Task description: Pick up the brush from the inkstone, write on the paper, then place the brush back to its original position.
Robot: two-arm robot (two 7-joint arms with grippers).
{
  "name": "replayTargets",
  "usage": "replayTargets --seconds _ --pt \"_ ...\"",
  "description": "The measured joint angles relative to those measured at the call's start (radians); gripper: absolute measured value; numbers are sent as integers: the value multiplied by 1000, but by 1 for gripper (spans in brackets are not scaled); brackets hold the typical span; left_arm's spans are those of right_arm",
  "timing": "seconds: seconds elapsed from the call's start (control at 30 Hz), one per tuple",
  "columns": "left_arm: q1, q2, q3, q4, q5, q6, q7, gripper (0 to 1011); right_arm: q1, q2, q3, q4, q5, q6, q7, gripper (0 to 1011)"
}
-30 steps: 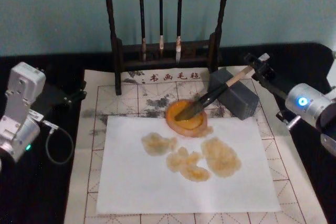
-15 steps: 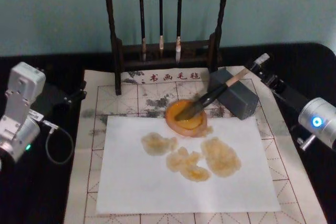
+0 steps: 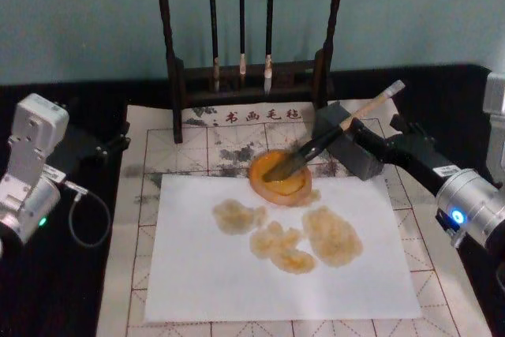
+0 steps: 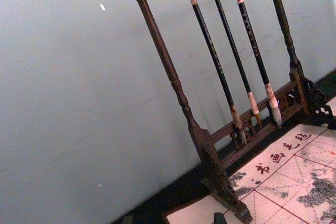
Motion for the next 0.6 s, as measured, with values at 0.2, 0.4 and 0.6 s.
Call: replayTargets --seconds 0.2,0.4,0.6 --pt "0 0 0 0 0 0 0 1001 7 14 -37 14 -149 -28 -20 1000" --pt "0 0 0 0 0 0 0 1001 13 23 -62 23 -252 -32 -26 1000" --pt "0 0 0 0 0 0 0 1001 14 23 -69 28 -291 -33 -29 1000"
